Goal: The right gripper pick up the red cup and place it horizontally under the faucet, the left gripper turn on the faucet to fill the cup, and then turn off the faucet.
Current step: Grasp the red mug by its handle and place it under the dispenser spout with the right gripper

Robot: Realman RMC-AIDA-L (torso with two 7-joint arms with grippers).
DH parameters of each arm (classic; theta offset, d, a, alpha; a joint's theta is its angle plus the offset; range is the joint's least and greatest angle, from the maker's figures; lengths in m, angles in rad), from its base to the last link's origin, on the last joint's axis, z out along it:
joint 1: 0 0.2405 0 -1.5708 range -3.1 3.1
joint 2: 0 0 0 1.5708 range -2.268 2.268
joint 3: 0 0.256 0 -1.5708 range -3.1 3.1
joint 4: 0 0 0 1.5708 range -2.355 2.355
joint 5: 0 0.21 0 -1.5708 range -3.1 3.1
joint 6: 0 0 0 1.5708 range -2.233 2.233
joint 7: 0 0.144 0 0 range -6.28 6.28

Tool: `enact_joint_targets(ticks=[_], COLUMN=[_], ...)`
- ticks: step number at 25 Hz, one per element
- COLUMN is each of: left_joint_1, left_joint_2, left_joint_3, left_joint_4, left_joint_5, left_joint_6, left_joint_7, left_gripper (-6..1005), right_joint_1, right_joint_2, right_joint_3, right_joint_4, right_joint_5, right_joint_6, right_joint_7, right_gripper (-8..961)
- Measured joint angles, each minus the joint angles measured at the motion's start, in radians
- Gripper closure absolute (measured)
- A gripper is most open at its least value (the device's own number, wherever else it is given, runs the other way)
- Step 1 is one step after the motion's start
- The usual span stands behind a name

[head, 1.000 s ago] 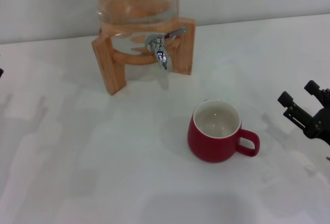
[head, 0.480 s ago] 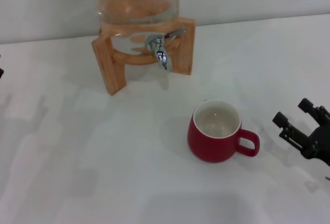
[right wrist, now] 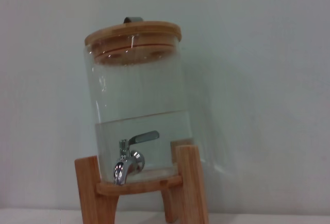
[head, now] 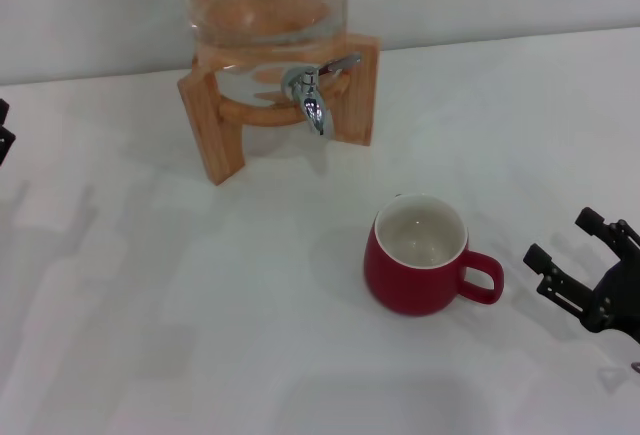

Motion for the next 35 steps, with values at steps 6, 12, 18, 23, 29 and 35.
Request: enact_joint_targets(ticks=[6, 12, 18, 23, 29, 35], left_joint_1=[-0.003, -0.013, -0.016, -0.016, -0.016, -0.016], left_joint_2=[0.0, 0.0, 0.0, 0.0, -0.001, -0.002], left_joint_3=[0.0, 0.0, 0.0, 0.0, 0.0, 0.009], left_joint_4=[0.0, 0.0, -0.002, -0.002, -0.002, -0.002], left_joint_5=[0.0, 0.0, 0.0, 0.001, 0.001, 0.002], left_joint_6=[0.0, -0.003, -0.003, -0.003, -0.003, -0.003], left_joint_7=[-0.001, 0.0, -0.001, -0.001, -0.001, -0.001], left_gripper=[137, 137, 137, 137, 137, 137], right_joint_1=[0.001, 0.002, 0.0, 0.002, 0.005, 0.006], right_joint_2=[0.0, 0.0, 0.0, 0.0, 0.0, 0.0], right_joint_3=[-0.002, -0.003, -0.007, -0.02, -0.03, -0.023], right_joint_4=[0.002, 0.002, 0.003, 0.003, 0.003, 0.003], right_joint_5=[-0.005, -0.047, -0.082, -0.102, -0.108, -0.11], right_joint_6=[0.002, 0.004, 0.001, 0.001, 0.01, 0.031], right_joint_7=[-0.03, -0.032, -0.033, -0.034, -0.039, -0.079], right_gripper=[96, 96, 96, 96, 96, 97])
